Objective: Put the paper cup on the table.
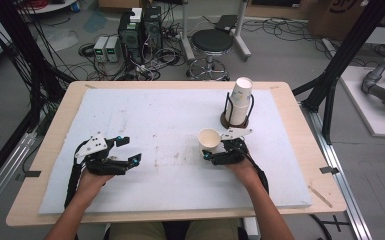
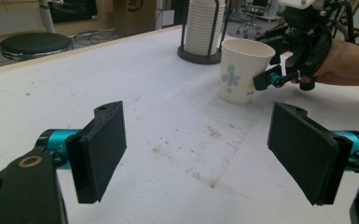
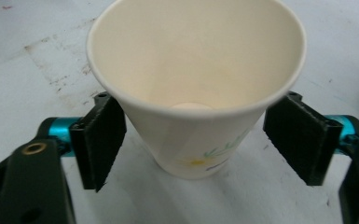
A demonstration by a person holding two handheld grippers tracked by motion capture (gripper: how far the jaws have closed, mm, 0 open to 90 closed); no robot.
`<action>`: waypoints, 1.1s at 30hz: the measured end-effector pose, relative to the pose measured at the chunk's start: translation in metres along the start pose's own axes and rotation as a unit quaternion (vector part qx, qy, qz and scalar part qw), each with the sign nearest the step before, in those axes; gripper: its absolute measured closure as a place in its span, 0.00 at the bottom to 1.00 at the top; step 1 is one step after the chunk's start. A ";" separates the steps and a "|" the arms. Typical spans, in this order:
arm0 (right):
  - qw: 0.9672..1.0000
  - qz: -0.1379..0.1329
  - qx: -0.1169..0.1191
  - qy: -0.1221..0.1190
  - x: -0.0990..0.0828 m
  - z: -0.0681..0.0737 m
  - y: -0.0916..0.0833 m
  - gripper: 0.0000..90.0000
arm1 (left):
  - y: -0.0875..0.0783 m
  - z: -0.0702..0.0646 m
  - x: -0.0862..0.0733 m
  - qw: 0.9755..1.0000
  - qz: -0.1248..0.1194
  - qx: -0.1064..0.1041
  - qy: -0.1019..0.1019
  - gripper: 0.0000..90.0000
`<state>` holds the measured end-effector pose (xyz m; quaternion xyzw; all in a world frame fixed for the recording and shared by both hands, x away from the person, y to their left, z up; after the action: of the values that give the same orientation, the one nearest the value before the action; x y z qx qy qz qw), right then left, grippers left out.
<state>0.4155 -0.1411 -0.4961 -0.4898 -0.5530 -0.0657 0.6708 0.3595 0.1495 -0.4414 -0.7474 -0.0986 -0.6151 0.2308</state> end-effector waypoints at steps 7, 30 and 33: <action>1.000 0.000 -0.003 -0.012 -0.006 -0.008 -0.017 0.23 | -0.001 0.001 0.000 1.000 -0.002 0.000 -0.001 0.21; 0.993 -0.091 -0.065 0.044 -0.023 -0.046 -0.106 0.24 | -0.004 0.009 0.011 0.999 -0.035 0.021 -0.004 0.17; 0.991 -0.095 -0.074 0.052 -0.028 -0.049 -0.113 0.23 | -0.005 0.008 0.011 0.999 -0.034 0.020 -0.002 0.17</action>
<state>0.3673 -0.2471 -0.4480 -0.4795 -0.5552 -0.1949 0.6511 0.3665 0.1560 -0.4305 -0.7397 -0.1370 -0.6194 0.2247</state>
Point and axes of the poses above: each handheld gripper's, and its own axes: y roughly forward along the jaws, x roughly out of its top, z roughly to its left, the point moved 9 cm from there along y, roughly forward along the jaws, and after that the axes turned 10 degrees about -x, right-handed, at the moved point
